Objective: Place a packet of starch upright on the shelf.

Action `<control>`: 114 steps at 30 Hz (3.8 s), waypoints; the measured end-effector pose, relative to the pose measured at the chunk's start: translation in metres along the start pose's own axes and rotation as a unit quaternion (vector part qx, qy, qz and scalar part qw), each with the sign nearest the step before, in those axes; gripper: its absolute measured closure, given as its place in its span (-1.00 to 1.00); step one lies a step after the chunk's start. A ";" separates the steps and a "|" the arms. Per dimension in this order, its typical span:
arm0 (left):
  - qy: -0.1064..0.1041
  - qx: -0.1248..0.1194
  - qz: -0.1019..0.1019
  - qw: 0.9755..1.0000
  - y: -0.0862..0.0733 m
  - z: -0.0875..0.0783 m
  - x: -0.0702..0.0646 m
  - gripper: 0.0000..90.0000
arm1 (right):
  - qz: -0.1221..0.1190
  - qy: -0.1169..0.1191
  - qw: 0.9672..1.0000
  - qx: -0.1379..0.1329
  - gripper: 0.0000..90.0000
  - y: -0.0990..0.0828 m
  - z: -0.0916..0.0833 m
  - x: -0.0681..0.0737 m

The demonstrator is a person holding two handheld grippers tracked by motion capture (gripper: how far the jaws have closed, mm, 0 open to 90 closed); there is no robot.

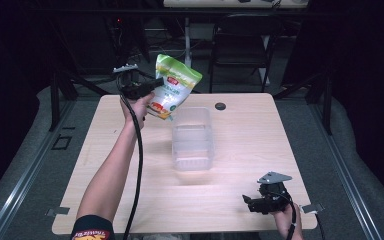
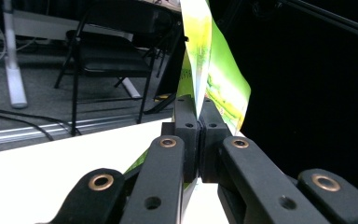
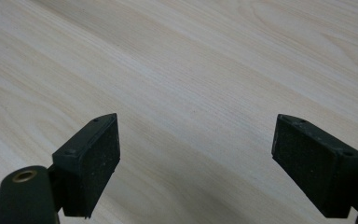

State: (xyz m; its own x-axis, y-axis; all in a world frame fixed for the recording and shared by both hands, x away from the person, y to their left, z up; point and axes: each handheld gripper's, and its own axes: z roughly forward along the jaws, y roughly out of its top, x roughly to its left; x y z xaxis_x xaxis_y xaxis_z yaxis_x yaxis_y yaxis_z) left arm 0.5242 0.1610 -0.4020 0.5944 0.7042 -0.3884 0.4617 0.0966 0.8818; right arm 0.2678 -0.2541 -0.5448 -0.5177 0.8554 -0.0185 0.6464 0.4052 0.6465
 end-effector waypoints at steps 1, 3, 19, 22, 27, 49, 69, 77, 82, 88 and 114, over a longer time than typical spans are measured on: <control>0.000 0.000 -0.001 1.000 -0.001 0.002 0.000 0.98 | -0.001 0.001 1.000 -0.001 -0.67 0.000 0.000 0.000; -0.005 0.000 -0.007 1.000 -0.004 0.007 -0.001 0.98 | 0.000 0.003 1.000 -0.004 -0.67 0.000 0.000 0.000; -0.029 0.014 -0.030 0.999 -0.022 0.041 -0.007 0.98 | -0.003 0.005 1.000 -0.003 -0.67 0.000 0.001 0.002; -0.034 0.017 -0.034 0.999 -0.026 0.046 -0.007 0.97 | -0.012 -0.001 1.000 0.005 -0.67 0.001 -0.001 0.001; -0.042 0.018 -0.048 0.998 -0.033 0.055 -0.006 0.97 | -0.010 0.001 1.000 0.002 -0.67 0.000 0.000 0.002; -0.027 0.079 -0.056 0.995 -0.062 0.089 -0.006 0.96 | -0.009 0.000 1.000 -0.003 -0.67 0.000 0.000 0.002; 0.045 0.176 0.075 0.980 -0.049 0.094 -0.020 0.77 | -0.008 -0.001 1.000 -0.001 -0.67 0.001 0.001 0.002; 0.056 0.214 0.118 0.968 -0.044 0.104 -0.024 0.28 | -0.006 0.002 1.000 0.001 -0.67 0.001 0.000 0.002; 0.075 0.235 0.168 0.955 -0.045 0.113 -0.036 0.30 | -0.006 0.003 1.000 0.002 -0.67 0.001 0.001 0.002; 0.079 0.235 0.189 0.950 -0.047 0.110 -0.037 0.90 | -0.006 0.004 1.000 0.000 -0.67 0.001 0.000 0.003; -0.018 0.106 0.025 0.994 -0.060 0.091 -0.030 0.99 | -0.011 -0.002 1.000 0.003 -0.67 0.002 0.001 0.003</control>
State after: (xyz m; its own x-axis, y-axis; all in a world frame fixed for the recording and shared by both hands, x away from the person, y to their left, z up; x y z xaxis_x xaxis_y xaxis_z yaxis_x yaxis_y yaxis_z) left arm 0.5385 0.0707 -0.4677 0.6413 0.6781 -0.3591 0.5576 -0.0904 0.8252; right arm 0.2682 -0.2502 -0.5444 -0.5297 0.8475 -0.0349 0.6380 0.4252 0.6420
